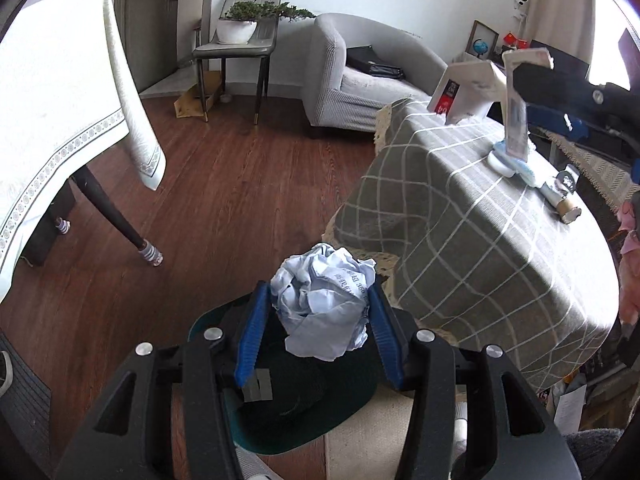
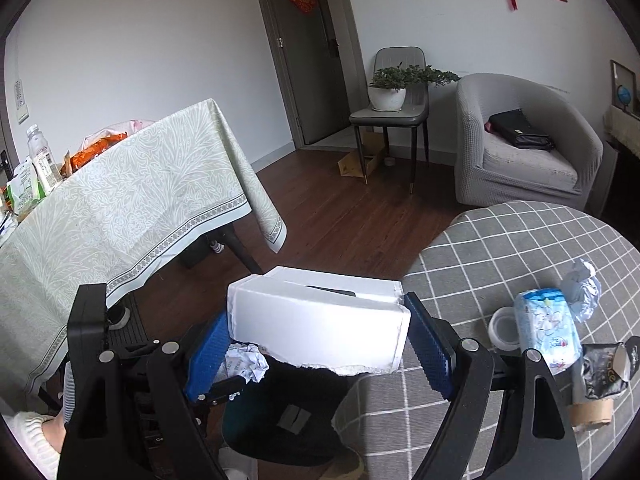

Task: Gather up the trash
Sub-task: 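Carry the crumpled paper and tissue box over the green bin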

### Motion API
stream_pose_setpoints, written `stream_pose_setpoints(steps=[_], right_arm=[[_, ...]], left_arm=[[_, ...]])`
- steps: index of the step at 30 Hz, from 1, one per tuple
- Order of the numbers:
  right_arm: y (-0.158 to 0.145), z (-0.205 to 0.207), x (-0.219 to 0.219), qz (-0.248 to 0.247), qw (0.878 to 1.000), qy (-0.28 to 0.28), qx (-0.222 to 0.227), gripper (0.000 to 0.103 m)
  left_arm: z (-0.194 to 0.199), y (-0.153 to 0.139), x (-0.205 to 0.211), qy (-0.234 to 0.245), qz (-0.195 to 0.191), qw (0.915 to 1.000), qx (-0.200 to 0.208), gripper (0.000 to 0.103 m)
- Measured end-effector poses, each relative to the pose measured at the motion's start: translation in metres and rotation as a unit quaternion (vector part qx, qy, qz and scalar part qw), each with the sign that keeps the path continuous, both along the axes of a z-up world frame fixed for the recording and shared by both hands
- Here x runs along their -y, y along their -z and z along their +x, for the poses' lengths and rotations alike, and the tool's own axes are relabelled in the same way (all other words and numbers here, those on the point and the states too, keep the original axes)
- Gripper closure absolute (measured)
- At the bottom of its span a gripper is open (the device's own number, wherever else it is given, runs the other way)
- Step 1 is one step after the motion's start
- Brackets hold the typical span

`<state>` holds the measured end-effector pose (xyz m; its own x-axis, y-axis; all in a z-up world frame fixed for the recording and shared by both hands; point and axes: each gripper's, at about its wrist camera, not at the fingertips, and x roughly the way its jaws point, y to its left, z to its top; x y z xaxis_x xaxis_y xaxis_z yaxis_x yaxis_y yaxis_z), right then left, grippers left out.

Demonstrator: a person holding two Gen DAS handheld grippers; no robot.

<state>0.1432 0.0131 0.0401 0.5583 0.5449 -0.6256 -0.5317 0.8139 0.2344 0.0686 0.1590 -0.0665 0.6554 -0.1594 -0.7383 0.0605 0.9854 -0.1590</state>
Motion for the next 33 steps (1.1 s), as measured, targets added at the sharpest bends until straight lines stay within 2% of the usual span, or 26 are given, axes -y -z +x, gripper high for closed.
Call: stream_pose_setpoints(steps=[5, 13, 17, 27, 33], right_arm=[[0.007, 0.002, -0.023, -0.002, 1.0, -0.02, -0.009, 0.02], [0.026, -0.002, -0.059, -0.018, 0.998, -0.049, -0.024, 0.02], [0.036, -0.004, -0.077, -0.031, 0.997, -0.065, -0.033, 0.02], [0.072, -0.002, -0.104, -0.062, 0.993, -0.071, -0.074, 0.02], [0.093, -0.001, -0.117, -0.086, 0.989, -0.077, -0.094, 0.02]], left_arm=[[0.0, 0.018, -0.015, -0.006, 0.006, 0.9996, -0.026, 0.05], [-0.002, 0.049, -0.044, -0.029, -0.012, 0.997, -0.071, 0.05], [-0.002, 0.06, -0.051, -0.035, 0.005, 0.996, -0.082, 0.05], [-0.001, 0.099, -0.061, -0.03, 0.001, 0.9891, -0.144, 0.05], [0.0, 0.119, -0.063, -0.016, -0.015, 0.9838, -0.178, 0.049]])
